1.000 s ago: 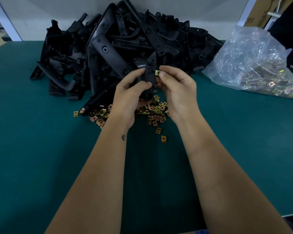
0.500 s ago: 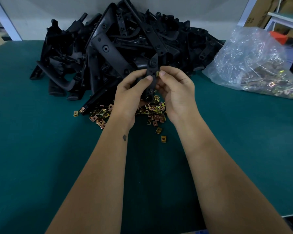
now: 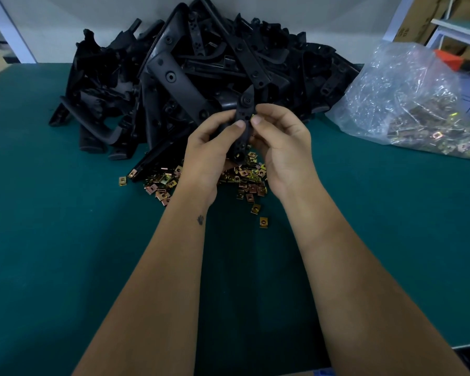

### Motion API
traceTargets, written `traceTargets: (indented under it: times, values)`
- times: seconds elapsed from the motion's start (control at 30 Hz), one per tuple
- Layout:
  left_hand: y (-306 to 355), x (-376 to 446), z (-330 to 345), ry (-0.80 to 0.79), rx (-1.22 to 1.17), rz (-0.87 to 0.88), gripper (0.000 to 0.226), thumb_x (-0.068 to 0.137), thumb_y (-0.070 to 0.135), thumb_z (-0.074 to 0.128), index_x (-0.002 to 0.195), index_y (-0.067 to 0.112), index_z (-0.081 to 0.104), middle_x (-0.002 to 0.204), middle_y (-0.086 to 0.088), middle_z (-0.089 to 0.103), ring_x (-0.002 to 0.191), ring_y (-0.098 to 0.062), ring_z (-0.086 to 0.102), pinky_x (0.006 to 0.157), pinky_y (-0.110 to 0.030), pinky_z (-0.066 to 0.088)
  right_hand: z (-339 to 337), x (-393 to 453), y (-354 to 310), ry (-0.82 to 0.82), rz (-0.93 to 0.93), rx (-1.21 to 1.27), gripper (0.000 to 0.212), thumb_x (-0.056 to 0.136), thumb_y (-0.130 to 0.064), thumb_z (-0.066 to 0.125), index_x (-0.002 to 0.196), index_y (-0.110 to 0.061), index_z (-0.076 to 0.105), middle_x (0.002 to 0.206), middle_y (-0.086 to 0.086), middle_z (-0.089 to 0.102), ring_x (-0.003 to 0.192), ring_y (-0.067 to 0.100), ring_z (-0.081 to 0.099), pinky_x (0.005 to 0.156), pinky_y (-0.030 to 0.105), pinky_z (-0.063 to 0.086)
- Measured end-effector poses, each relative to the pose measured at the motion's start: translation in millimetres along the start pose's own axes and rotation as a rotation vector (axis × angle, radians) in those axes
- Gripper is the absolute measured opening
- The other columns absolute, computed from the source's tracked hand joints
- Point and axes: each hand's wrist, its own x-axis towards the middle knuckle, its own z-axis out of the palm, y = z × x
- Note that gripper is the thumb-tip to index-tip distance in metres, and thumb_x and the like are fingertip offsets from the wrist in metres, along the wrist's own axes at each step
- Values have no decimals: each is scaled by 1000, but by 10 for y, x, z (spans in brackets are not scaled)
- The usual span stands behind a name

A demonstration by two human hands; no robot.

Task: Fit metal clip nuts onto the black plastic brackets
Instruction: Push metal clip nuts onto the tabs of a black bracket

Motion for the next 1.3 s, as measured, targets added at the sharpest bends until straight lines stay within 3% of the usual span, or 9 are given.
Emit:
traceTargets:
  times: [0.13,0.3,0.47,0.6,0.73,0.9,1.13,1.3]
  values:
    - [3,-2,-5,3,17,5,19,94,17,65,94,33,74,87,18,74,81,7,68,57,-15,51,-20,19,-11,-23,-18,-29,19,87,7,63,95,-10,68,81,2,66,85,19,62,83,35,52]
    - [5,3,-17,-18,45,40,28,92,14,67,83,39,76,88,19,75,83,8,68,60,-11,49,-59,41,-37,-58,-23,-66,21,87,9,62,100,-7,65,84,8,65,86,22,61,88,38,50]
    - [3,0,-22,-38,96,67,20,93,14,67,98,31,75,96,16,75,94,2,68,71,-14,51,-80,45,-35,-70,-6,-64,24,87,9,61,108,-3,64,95,17,64,93,26,61,96,43,49]
    - [-6,5,-6,-34,132,82,27,91,17,70,119,18,72,118,-2,72,113,-17,66,93,-34,52,-99,52,-50,-57,7,52,25,86,11,61,104,-5,63,79,7,67,78,19,63,84,34,51]
    - [-11,-7,15,-30,148,86,33,91,17,71,123,15,69,120,-5,71,116,-20,65,103,-47,50,-98,41,-45,-40,31,125,24,85,11,62,100,-8,64,71,1,65,63,9,57,73,23,52]
    - [-25,1,29,-14,136,62,39,90,21,72,128,14,67,127,-7,67,123,-21,60,107,-51,46,-70,35,-26,-33,58,195,20,86,10,61,94,-9,62,66,-3,63,61,8,54,71,22,51]
    - [-9,3,3,-29,175,35,41,88,20,73,128,12,67,128,-7,66,124,-21,60,109,-52,43,-111,37,-65,-64,56,116,21,86,12,60,90,-9,59,66,-2,63,60,8,52,63,19,46]
    - [-30,9,-43,-80,244,55,37,88,17,74,124,13,69,124,0,69,122,-11,60,110,-42,44,-157,43,-93,-123,57,6,24,84,13,61,92,-8,57,74,3,62,63,9,53,62,19,42]
